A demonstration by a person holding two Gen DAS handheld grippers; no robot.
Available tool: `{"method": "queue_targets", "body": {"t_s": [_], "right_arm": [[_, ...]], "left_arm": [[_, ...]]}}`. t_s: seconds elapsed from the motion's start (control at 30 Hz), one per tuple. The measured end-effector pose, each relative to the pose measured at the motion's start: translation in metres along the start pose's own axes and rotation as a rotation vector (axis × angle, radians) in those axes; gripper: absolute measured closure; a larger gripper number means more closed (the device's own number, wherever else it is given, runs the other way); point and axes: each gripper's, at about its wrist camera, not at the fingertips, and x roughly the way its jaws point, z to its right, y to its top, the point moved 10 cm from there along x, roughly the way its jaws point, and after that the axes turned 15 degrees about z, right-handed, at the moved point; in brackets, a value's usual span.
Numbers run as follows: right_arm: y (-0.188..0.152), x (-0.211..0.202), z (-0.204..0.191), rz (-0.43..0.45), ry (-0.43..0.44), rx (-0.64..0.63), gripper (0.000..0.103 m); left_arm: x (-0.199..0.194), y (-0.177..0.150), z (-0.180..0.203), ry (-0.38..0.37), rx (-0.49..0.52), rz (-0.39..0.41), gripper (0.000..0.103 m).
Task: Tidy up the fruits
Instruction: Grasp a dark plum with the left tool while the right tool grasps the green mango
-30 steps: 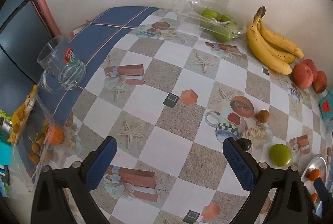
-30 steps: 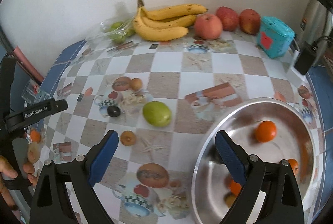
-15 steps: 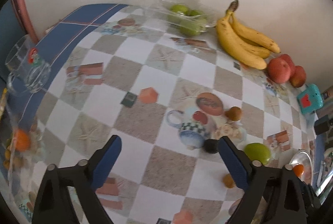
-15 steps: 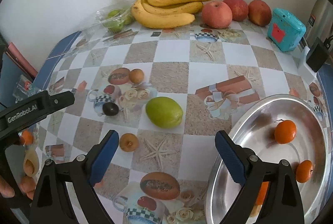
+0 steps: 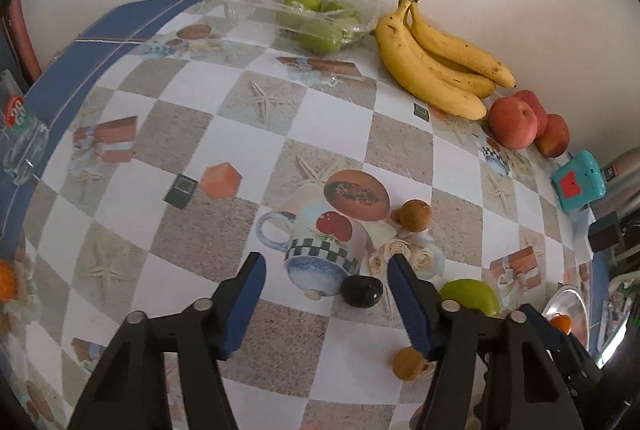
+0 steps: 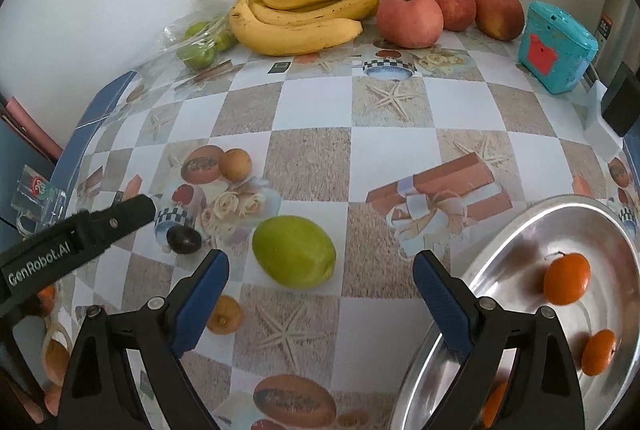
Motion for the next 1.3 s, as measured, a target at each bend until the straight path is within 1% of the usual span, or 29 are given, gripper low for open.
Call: {"method": "queue_targets", "body": {"t_s": [0.03, 0.13, 0.2, 0.27, 0.53, 0.63, 0.7, 0.73, 0.77, 0.8, 0.9, 0.93, 0.97, 1.0, 1.07, 1.17, 1.3], "right_arm": [[0.001, 0.002, 0.0, 0.0, 0.0, 0.0, 0.016], [0.001, 0.008, 0.0, -0.003, 0.0, 0.001, 0.017], [0.0, 0.012, -0.001, -0.008, 0.003, -0.001, 0.018], [0.0, 0.014, -0.003, -0.01, 0.004, -0.011, 0.024], [-0.004, 0.023, -0.01, -0.018, 0.003, -0.04, 0.027], [-0.005, 0.024, -0.011, -0.021, 0.004, -0.042, 0.027], [-0.005, 0.024, -0.012, -0.021, 0.002, -0.046, 0.03], [-0.005, 0.024, -0.012, -0.019, 0.003, -0.046, 0.035], [-0.005, 0.023, -0.013, -0.018, 0.007, -0.044, 0.037], [-0.004, 0.023, -0.013, -0.019, 0.008, -0.043, 0.038], [-0.005, 0.023, -0.015, -0.021, 0.013, -0.049, 0.04], [-0.006, 0.024, -0.016, -0.023, 0.017, -0.049, 0.041], [-0.006, 0.023, -0.016, -0.023, 0.017, -0.053, 0.042], [-0.006, 0.023, -0.018, -0.024, 0.02, -0.055, 0.044], [-0.005, 0.023, -0.019, -0.024, 0.03, -0.055, 0.05], [-0.005, 0.022, -0.021, -0.023, 0.031, -0.058, 0.053], [-0.005, 0.022, -0.02, -0.025, 0.035, -0.054, 0.053]], "left_arm": [[0.002, 0.0, 0.001, -0.006, -0.002, -0.003, 0.038], [0.008, -0.002, 0.007, -0.032, -0.01, -0.011, 0.039], [0.011, -0.003, 0.009, -0.027, 0.0, -0.014, 0.041], [0.015, -0.004, 0.011, -0.026, 0.003, -0.023, 0.044], [0.023, -0.012, 0.015, -0.032, 0.015, -0.045, 0.045], [0.024, -0.015, 0.018, -0.032, 0.028, -0.052, 0.051], [0.025, -0.016, 0.021, -0.036, 0.033, -0.058, 0.051], [0.025, -0.017, 0.021, -0.037, 0.034, -0.059, 0.055], [0.026, -0.018, 0.022, -0.04, 0.036, -0.063, 0.058], [0.026, -0.018, 0.022, -0.043, 0.034, -0.064, 0.058], [0.026, -0.02, 0.023, -0.048, 0.032, -0.071, 0.068], [0.026, -0.02, 0.023, -0.049, 0.03, -0.072, 0.072], [0.026, -0.021, 0.023, -0.046, 0.03, -0.073, 0.074], [0.026, -0.021, 0.022, -0.044, 0.031, -0.073, 0.075], [0.026, -0.021, 0.022, -0.045, 0.025, -0.075, 0.076], [0.026, -0.022, 0.021, -0.045, 0.022, -0.075, 0.076], [0.026, -0.022, 0.022, -0.041, 0.022, -0.075, 0.076]]}}
